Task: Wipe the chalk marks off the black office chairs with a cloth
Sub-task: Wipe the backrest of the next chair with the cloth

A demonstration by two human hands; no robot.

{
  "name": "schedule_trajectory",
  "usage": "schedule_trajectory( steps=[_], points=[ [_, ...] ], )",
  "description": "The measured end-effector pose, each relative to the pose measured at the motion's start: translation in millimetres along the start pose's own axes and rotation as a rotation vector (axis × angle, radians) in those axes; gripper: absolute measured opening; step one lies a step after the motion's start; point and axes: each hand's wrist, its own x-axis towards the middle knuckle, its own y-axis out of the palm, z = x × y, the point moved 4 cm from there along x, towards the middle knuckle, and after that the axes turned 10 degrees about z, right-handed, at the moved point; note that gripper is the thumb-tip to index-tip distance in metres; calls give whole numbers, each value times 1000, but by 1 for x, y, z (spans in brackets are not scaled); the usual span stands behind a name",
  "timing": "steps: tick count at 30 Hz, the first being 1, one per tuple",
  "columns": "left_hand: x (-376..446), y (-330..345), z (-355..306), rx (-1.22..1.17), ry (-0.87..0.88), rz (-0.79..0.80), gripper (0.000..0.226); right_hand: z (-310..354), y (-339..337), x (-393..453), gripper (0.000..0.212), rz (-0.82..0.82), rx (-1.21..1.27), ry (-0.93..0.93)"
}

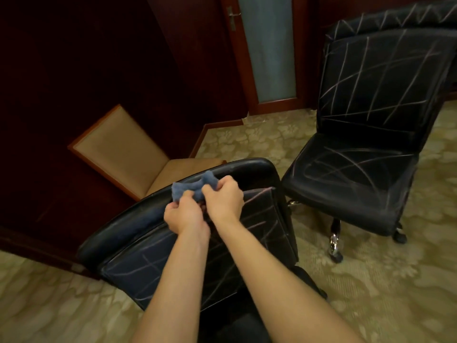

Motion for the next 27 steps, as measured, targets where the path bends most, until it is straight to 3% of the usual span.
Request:
schedule_trajectory(
  steps=[6, 11, 15, 20, 27],
  points=[
    [-31, 63, 2, 145, 175, 80, 13, -1, -59, 27, 10, -114, 78, 66],
    [-66, 113, 11, 764, 522, 195, 18, -35, -113, 38, 17, -291, 319, 183],
    [-81, 123, 39, 965, 669, 415, 18, -61, -135, 32, 14, -397, 392, 249],
    [-65, 107, 37, 758, 580, 414, 17, -52, -124, 25, 11, -372, 275, 173],
    [-38, 5, 7, 256, 411, 176, 7, -7, -32, -28, 8, -123, 176, -109]
  ],
)
